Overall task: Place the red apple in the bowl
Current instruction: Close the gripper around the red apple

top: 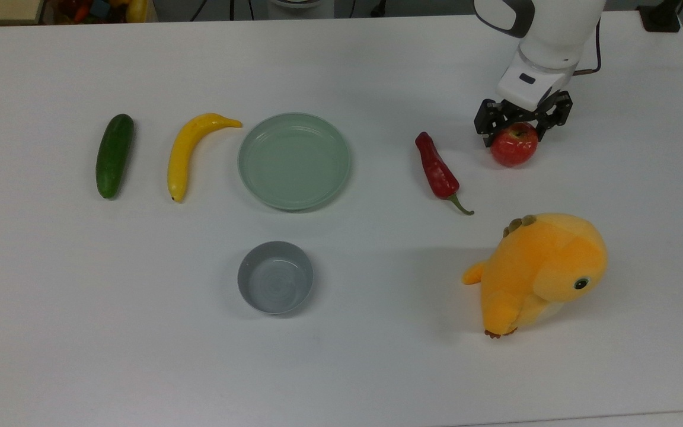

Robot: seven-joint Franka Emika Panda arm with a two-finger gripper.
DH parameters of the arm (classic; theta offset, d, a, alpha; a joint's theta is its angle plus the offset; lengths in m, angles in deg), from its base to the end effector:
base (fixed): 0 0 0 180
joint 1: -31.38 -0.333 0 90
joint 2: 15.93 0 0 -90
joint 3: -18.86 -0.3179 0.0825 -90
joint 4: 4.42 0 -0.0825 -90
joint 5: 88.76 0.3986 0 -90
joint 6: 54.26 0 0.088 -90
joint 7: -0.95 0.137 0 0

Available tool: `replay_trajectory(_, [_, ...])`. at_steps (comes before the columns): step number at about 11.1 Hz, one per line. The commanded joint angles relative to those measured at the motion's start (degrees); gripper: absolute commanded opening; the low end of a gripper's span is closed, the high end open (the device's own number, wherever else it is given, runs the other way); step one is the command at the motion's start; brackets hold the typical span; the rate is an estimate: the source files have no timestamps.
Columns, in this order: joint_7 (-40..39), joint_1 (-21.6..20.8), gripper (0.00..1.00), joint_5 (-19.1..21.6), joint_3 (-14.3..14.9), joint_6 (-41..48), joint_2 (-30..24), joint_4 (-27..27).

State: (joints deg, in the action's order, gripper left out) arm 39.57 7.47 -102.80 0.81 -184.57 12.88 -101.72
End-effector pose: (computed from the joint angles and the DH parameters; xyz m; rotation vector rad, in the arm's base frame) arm 0.5373 0.4421 0.2879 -3.0951 -0.2536 -0.1698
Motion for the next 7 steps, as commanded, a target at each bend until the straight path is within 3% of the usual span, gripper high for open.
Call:
replay_trajectory(1, [1.10, -0.61, 0.45, -3.62, 0.12, -1.53, -0.52, -1.40])
replay_trajectory(2, [0.84, -0.61, 0.18, -3.72, 0.12, -1.53, -0.52, -1.40])
replay_trajectory(3, [0.75, -0.52, 0.08, -3.72, 0.12, -1.18, -0.61, -1.40])
replay_trajectory(7, [0.67, 0.88, 0.03, -3.19, 0.12, 0.65, -5.07, -1.31])
